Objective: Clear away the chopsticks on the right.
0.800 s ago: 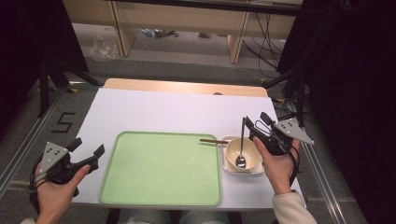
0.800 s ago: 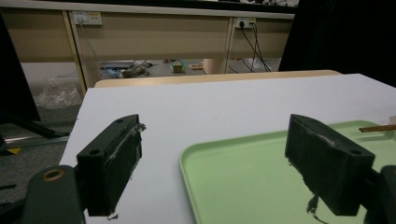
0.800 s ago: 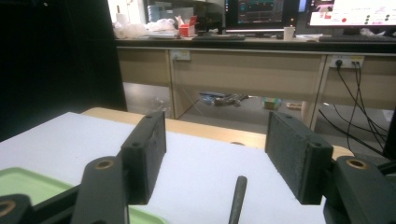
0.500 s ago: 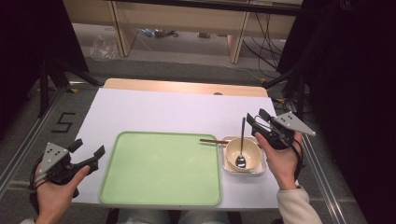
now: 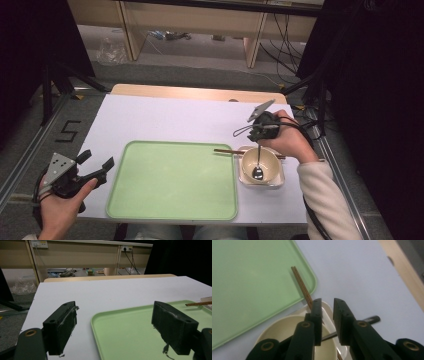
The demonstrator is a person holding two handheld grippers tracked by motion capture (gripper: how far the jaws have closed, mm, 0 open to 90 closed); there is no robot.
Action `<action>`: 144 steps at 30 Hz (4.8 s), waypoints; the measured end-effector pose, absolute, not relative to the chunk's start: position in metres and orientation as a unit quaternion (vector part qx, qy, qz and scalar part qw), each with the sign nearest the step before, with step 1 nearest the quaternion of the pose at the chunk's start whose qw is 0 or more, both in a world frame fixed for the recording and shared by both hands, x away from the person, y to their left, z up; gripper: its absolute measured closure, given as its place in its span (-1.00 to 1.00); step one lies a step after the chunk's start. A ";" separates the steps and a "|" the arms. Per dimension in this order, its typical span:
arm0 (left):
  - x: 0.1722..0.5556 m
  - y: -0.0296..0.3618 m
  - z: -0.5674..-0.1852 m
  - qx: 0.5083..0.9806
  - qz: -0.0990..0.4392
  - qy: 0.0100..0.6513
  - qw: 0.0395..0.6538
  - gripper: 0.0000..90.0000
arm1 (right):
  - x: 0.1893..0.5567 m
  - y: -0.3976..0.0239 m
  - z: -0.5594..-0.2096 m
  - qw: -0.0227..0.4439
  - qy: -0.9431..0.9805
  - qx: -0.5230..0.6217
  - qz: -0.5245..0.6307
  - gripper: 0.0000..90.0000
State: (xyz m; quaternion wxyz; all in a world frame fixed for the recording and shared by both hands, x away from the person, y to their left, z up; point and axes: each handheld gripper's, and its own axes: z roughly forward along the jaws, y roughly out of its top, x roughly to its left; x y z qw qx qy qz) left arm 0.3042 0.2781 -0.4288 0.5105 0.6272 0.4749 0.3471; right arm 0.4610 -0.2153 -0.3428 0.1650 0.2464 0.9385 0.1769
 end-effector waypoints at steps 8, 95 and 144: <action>0.304 0.278 -0.429 0.627 0.344 0.477 0.511 -0.56 | 0.490 -0.184 -0.377 0.145 0.957 0.238 0.084 1.00; 0.303 0.277 -0.428 0.629 0.347 0.472 0.511 -0.55 | 0.520 -0.148 -0.429 0.095 0.980 0.176 0.001 0.54; 0.303 0.277 -0.428 0.630 0.345 0.473 0.510 -0.55 | 0.519 -0.143 -0.399 0.173 0.973 0.142 0.057 0.94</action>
